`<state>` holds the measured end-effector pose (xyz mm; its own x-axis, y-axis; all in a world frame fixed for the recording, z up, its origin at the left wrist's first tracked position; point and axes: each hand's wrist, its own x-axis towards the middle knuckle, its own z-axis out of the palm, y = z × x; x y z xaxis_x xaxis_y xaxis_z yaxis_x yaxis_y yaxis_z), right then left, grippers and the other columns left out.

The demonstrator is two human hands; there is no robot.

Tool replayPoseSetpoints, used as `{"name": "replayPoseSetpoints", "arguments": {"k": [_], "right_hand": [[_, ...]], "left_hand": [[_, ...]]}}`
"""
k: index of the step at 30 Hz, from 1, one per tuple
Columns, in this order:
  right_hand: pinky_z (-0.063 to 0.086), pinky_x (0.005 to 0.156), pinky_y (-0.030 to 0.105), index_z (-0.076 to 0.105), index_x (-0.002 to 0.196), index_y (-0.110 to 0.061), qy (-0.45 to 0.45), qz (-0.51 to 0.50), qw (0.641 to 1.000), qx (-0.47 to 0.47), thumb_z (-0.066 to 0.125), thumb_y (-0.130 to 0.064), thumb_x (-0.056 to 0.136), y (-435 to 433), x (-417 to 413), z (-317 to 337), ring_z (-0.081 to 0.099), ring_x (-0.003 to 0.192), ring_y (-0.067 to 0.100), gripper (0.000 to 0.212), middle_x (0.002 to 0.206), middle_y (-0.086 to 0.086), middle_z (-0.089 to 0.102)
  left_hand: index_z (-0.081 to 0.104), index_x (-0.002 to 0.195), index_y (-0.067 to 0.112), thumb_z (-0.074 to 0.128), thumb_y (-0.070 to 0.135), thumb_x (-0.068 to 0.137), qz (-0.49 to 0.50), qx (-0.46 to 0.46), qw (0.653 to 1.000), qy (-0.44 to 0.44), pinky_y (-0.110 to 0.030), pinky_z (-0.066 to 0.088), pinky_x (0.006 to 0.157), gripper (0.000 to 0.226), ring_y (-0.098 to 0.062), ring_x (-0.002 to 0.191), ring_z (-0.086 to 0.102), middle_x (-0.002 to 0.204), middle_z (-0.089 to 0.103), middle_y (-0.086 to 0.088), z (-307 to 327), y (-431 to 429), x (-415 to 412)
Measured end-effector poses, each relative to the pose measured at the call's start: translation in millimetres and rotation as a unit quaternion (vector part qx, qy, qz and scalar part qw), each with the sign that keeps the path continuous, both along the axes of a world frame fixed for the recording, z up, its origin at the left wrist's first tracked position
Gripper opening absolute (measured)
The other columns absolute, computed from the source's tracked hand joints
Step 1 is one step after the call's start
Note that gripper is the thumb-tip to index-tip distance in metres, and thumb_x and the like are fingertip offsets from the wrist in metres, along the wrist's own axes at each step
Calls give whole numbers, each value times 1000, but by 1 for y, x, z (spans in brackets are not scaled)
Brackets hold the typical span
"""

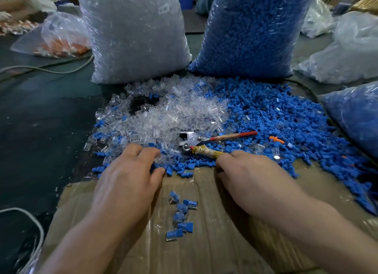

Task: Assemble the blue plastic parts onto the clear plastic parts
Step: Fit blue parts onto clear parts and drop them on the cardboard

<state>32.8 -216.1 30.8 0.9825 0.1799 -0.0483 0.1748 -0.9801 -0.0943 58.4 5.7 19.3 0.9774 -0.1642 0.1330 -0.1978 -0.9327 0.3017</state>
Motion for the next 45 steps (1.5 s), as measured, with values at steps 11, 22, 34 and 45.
{"name": "replayPoseSetpoints", "arguments": {"k": [11, 22, 34, 45], "right_hand": [[40, 67, 38, 42, 107, -31, -33, 38, 993, 109, 33, -68, 89, 43, 4, 0, 58, 90, 23, 42, 103, -7, 56], [29, 54, 33, 52, 95, -24, -78, 98, 991, 56, 53, -30, 96, 47, 19, -6, 57, 74, 23, 6, 87, -4, 53], [42, 56, 20, 60, 102, -31, -36, -4, 964, 264, 54, -30, 89, 28, 17, 1, 53, 64, 6, 14, 73, -9, 60], [41, 36, 26, 67, 87, -13, 194, -120, 643, 731, 50, -3, 94, 33, 14, 9, 50, 45, 23, 21, 63, 10, 57]], "left_hand": [[66, 124, 29, 53, 42, 91, -7, -82, 996, -42, -30, 44, 79, 38, -10, 92, 55, 111, 58, 11, -7, 1, 1], [71, 120, 28, 63, 38, 89, -36, -86, 995, -46, -19, 38, 74, 33, -6, 88, 54, 105, 59, 13, -11, -3, 5], [71, 102, 45, 62, 30, 93, 0, -415, 910, -9, -16, 53, 58, 20, -2, 72, 66, 84, 70, 15, -6, -3, -3], [68, 91, 43, 67, 51, 80, -29, -426, 904, -27, -20, 55, 73, 13, -8, 83, 66, 92, 67, 10, -8, -12, -8]]}}
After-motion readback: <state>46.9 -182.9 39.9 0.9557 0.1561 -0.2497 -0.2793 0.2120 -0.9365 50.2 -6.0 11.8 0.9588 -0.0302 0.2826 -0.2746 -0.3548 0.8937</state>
